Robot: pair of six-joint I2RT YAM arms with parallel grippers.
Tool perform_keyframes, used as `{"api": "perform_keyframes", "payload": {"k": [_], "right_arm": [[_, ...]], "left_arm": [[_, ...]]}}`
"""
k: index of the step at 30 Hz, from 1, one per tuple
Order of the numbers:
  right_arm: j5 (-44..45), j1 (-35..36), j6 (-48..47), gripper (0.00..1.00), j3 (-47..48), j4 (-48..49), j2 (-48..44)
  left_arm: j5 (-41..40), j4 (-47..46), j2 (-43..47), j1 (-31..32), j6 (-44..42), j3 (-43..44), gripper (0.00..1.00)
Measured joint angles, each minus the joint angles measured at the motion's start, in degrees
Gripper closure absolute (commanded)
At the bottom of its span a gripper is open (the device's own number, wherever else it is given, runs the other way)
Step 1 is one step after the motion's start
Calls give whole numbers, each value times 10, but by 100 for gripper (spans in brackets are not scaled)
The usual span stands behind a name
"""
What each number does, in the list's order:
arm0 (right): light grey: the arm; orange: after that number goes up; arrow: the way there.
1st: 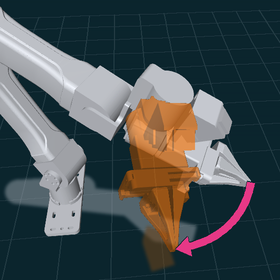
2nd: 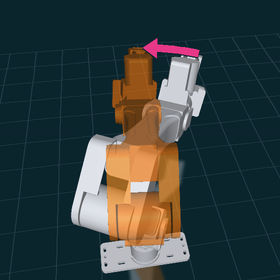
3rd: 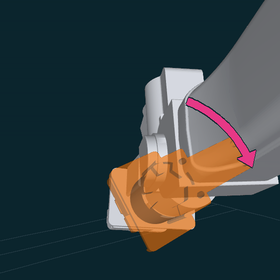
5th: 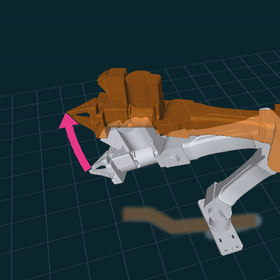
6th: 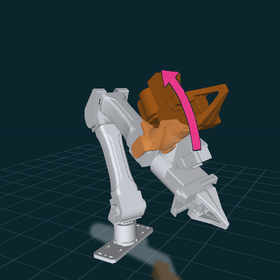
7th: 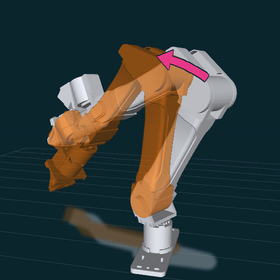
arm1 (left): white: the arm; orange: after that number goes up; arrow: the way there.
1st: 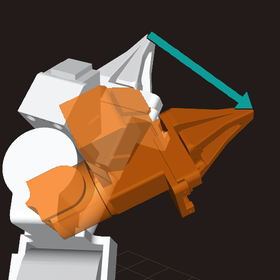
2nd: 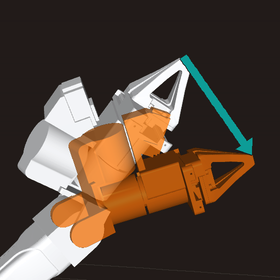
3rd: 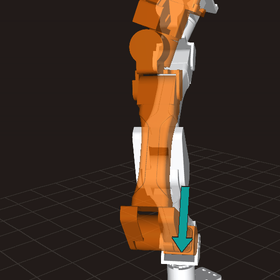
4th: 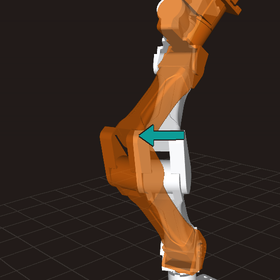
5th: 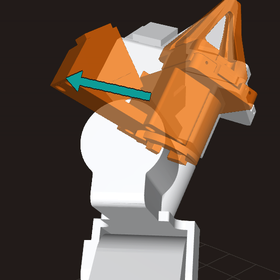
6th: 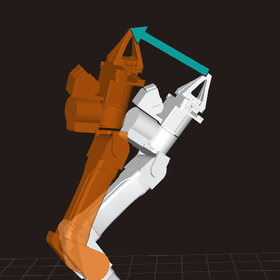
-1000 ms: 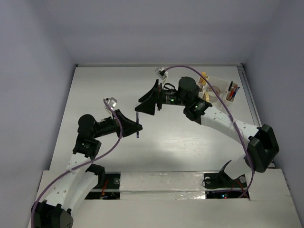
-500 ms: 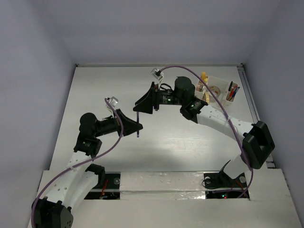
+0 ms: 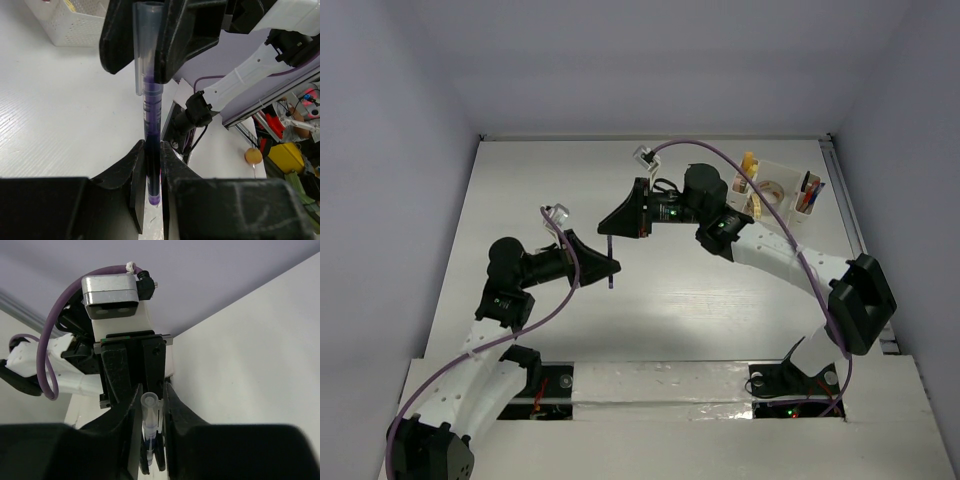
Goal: Sort the stationery into containers
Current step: Close the pen cap on the pen.
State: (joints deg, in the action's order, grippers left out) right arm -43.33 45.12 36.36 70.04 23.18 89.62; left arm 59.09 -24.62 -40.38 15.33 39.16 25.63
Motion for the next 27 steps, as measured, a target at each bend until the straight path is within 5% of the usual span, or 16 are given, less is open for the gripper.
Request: {"api": "perform_keyframes", "payload": {"k": [3, 27], "right_arm": [[0, 1, 5, 100, 0, 3, 0], [172, 26, 31, 100, -159, 192, -84]], "left_arm": [[-1, 0, 0, 0, -3, 0, 100], [27, 144, -71, 15, -56, 125, 100]]}}
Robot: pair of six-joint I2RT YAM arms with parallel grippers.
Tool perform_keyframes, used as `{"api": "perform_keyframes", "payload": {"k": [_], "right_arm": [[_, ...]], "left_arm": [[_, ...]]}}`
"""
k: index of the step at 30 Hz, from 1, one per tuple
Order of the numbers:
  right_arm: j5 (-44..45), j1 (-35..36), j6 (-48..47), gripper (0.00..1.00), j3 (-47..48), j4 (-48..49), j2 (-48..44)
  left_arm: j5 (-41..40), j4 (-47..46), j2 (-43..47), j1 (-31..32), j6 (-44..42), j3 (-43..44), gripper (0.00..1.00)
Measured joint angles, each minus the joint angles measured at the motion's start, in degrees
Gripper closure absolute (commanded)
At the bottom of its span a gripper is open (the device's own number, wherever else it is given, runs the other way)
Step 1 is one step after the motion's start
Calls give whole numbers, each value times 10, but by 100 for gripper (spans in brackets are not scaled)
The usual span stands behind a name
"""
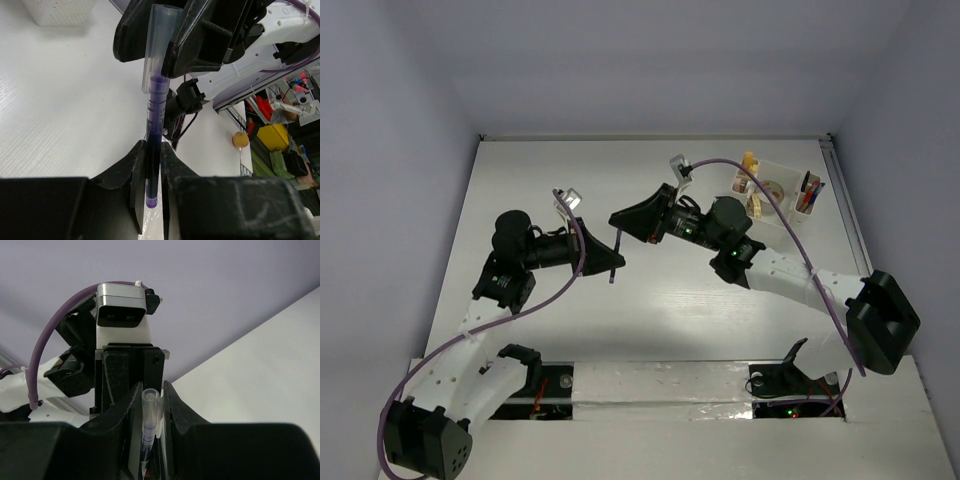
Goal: Sort the stationery into containers
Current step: Place the pen in the storage box.
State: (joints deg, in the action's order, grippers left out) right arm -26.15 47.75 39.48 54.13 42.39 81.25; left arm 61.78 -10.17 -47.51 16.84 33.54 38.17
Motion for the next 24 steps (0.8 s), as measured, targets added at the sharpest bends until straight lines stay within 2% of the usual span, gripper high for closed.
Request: {"api": "perform_keyframes", "payload": {"k": [13, 15, 16, 24], "right_arm": [[37, 5, 26, 100, -10, 15, -2], [40, 5, 38, 100, -8, 13, -2], [41, 5, 44, 100, -5, 10, -2], [37, -5, 95, 100, -2, -36, 33]], "left_arm": [[-6, 11, 0, 2, -1, 8, 99], [-12, 12, 5, 3, -3, 6, 87], [-15, 11, 7, 3, -4, 4, 77], [-58, -4, 40, -1, -19, -19, 49]]}}
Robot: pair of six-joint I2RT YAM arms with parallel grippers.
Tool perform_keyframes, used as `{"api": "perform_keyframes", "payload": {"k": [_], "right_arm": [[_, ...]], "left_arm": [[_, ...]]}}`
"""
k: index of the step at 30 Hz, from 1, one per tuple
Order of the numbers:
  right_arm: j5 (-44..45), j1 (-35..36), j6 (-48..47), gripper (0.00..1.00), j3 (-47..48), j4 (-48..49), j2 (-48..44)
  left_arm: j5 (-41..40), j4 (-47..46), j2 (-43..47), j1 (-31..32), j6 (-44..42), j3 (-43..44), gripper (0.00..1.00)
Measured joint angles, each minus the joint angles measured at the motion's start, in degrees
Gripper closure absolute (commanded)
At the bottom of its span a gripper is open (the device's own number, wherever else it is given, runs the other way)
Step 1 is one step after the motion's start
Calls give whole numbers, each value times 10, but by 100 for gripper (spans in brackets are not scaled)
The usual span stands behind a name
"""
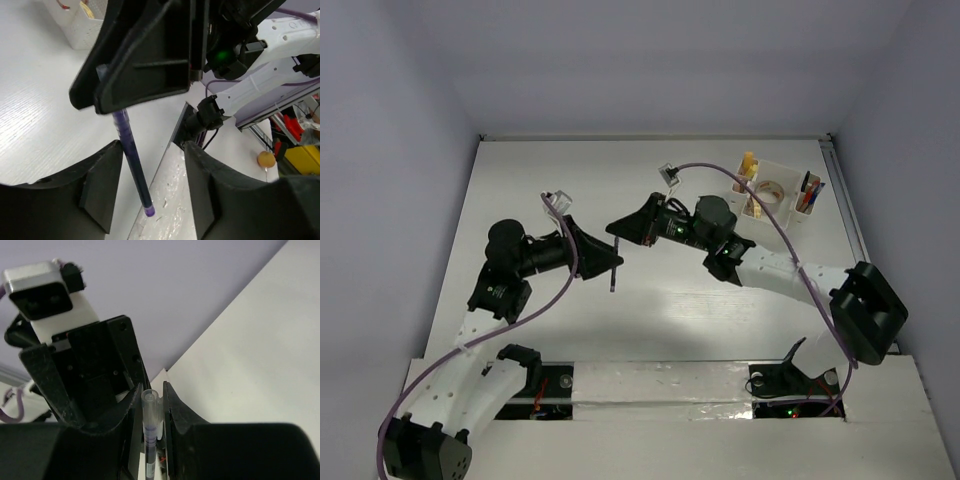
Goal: Sort the stationery into containers
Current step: Place the pen in the storage box.
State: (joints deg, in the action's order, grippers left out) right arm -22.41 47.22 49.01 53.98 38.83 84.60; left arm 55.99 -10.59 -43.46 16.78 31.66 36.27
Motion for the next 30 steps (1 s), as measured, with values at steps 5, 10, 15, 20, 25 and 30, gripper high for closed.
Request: {"api": "perform_keyframes", "payload": {"k": [5, 10, 15, 20, 25, 30], "right_arm": [[19, -45, 35, 100, 8, 2, 22], [58, -132, 37, 100, -2, -11, 12], [147, -204, -36, 100, -27, -119, -92], [261, -290, -152, 100, -3, -219, -207], [407, -374, -251, 100, 26, -284, -224], [519, -426, -322, 100, 34, -324, -204]], "left_arm": [[-9, 31, 22, -1, -26, -9, 24], [-16, 65, 54, -1, -53, -10, 1], [-43, 86, 71, 1, -78, -10, 1], [-72, 92, 82, 8, -97, -12, 1], [-99, 106, 94, 27, -111, -16, 1], [-125, 118, 114, 65, -117, -18, 1]]}}
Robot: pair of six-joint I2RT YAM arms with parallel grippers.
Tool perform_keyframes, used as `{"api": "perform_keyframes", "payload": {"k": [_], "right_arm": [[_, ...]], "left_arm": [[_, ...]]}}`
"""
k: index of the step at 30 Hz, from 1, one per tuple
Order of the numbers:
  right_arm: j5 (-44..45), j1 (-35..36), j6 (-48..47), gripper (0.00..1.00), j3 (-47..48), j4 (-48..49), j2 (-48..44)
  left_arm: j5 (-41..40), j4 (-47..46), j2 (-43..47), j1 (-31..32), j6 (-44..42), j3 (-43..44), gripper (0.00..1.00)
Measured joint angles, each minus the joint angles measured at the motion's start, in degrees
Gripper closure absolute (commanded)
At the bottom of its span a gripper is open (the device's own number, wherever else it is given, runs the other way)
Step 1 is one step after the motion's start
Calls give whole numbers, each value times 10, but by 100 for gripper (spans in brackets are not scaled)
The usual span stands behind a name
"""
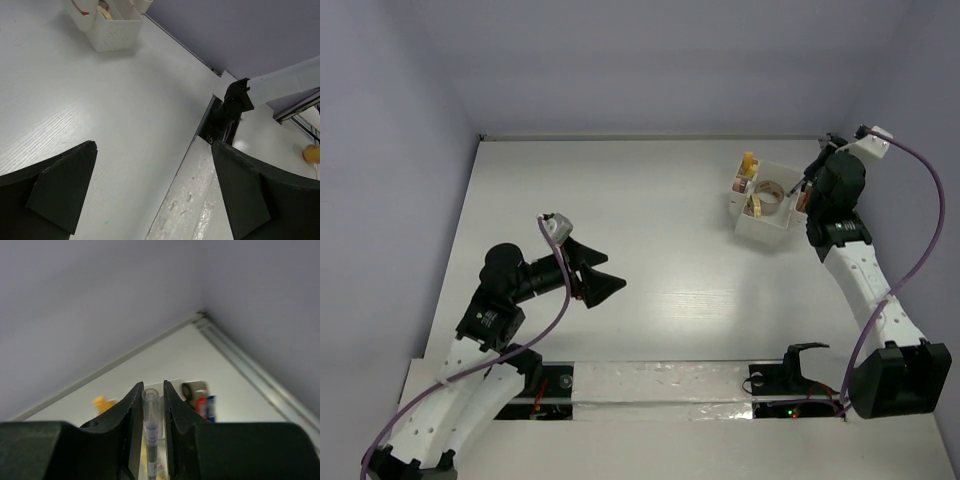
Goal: Sort the stationery into containers
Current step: Place the pen in the storage box.
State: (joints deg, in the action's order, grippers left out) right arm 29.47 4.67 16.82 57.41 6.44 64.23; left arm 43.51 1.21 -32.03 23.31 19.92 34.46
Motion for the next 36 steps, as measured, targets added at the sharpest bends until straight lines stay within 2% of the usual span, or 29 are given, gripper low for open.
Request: {"api": "perform_keyframes", "payload": {"k": [6, 12, 16, 21, 26, 27, 28, 29, 30, 31, 33, 36], "right_arm": [[80, -20, -72, 100, 26, 21, 69], [108, -20, -141, 100, 26, 60, 135], [118, -20, -177, 100, 25, 90, 147], [125, -20, -190, 100, 21, 125, 154], [126, -20, -165, 100, -20, 136, 161], [126, -20, -157, 94, -30, 136, 161], [126, -20, -150, 82, -40, 135, 161], [126, -20, -143, 63, -49, 134, 161], [125, -20, -135, 32, -55, 134, 161], [124, -20, -127, 20, -58, 130, 161], [120, -20, -116, 4, -57, 120, 160], [105, -20, -97, 0, -44, 93, 158]], "left_arm": [[-32, 19, 20, 27, -4, 0, 1], [-56, 31, 30, 40, -6, 0, 1], [-64, 33, 31, 46, -6, 0, 1], [-70, 34, 31, 49, -6, 0, 1], [-79, 34, 33, 49, -6, 0, 1], [-80, 34, 33, 49, -6, 0, 1], [-82, 34, 33, 49, -6, 0, 1], [-82, 34, 33, 49, -6, 0, 1], [-83, 34, 33, 49, -6, 0, 1], [-83, 34, 33, 49, -6, 0, 1], [-84, 35, 33, 49, -6, 0, 1], [-87, 35, 33, 49, -6, 0, 1]]}}
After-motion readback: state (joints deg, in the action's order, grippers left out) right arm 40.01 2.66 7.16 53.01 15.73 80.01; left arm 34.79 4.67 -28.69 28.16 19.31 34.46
